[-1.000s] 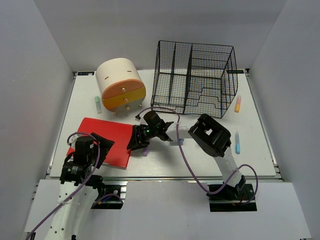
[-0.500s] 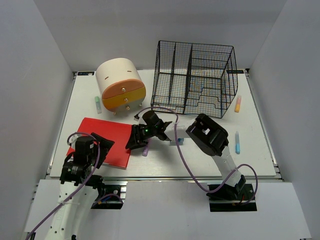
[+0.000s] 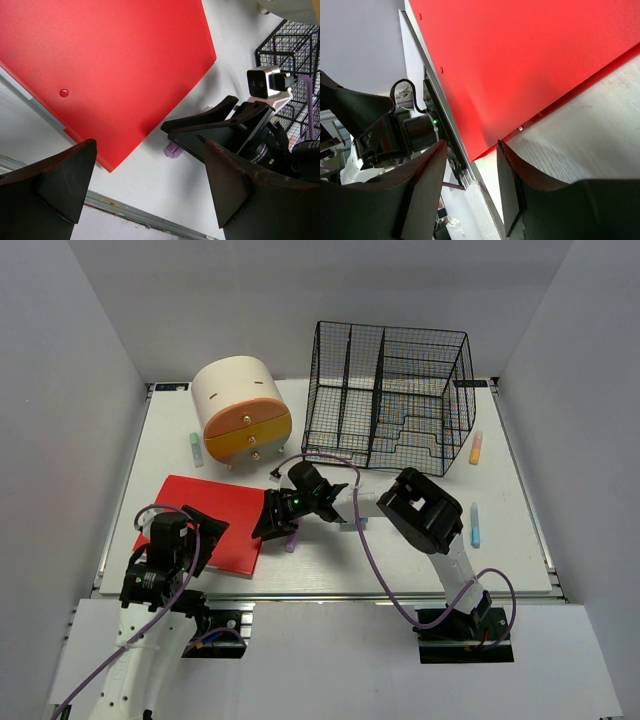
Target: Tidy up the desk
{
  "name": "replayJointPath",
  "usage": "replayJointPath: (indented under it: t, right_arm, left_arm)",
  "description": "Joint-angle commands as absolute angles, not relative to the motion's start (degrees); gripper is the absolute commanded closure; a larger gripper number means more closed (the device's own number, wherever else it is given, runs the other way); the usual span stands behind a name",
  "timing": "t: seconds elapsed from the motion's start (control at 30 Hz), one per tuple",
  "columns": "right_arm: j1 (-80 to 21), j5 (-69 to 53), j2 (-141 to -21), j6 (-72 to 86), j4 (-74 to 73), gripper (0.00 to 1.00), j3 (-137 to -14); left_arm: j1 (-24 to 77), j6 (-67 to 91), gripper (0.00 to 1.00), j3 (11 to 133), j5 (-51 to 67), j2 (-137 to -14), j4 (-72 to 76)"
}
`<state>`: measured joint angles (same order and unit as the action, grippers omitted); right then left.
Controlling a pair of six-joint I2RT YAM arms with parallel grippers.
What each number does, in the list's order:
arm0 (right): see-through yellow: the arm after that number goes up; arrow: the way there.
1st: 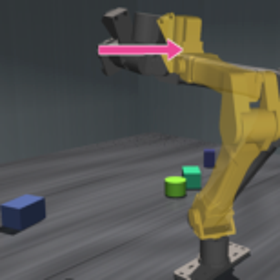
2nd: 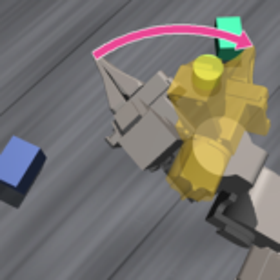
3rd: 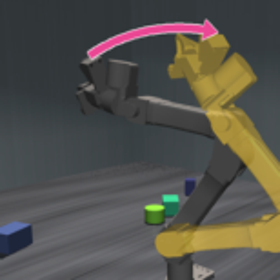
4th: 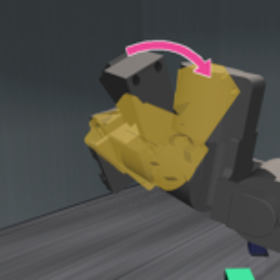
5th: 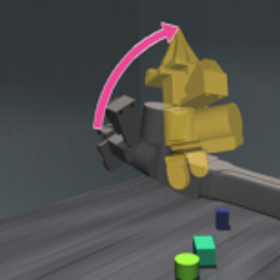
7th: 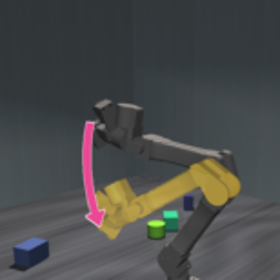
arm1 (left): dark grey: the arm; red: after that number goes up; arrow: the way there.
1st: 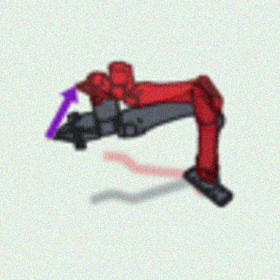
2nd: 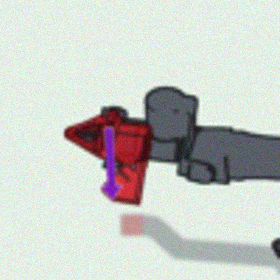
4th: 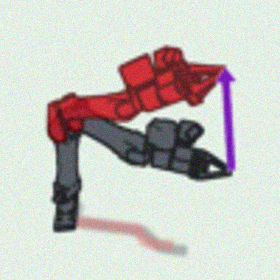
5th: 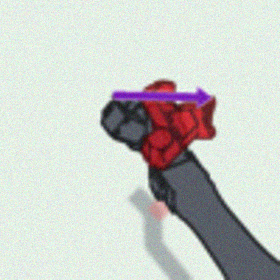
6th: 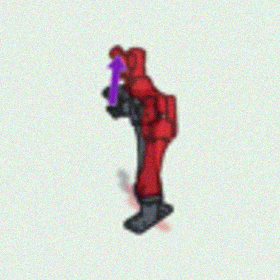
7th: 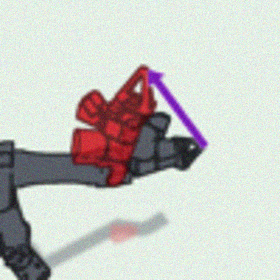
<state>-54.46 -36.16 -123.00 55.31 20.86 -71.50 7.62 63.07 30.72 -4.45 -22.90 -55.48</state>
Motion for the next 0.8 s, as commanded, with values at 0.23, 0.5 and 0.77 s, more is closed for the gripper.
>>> replayJointPath:
  t: [0.23,0.5,0.77]
  right_arm:
    - [-54.4,-36.4,-122.7,56.1,21.1,0.50,-72.3]
    - [-54.6,-35.5,-123.0,53.9,16.9,0.51,-74.3]
    - [-54.7,-35.8,-125.0,54.7,16.5,0.50,-76.0]
  left_arm:
    - [7.6,63.4,0.03,30.5,-4.3,-22.1,-55.5]
    - [7.6,63.2,0.02,30.4,-4.0,-22.2,-55.2]
    - [7.6,63.3,0.02,30.3,-4.1,-22.1,-55.0]
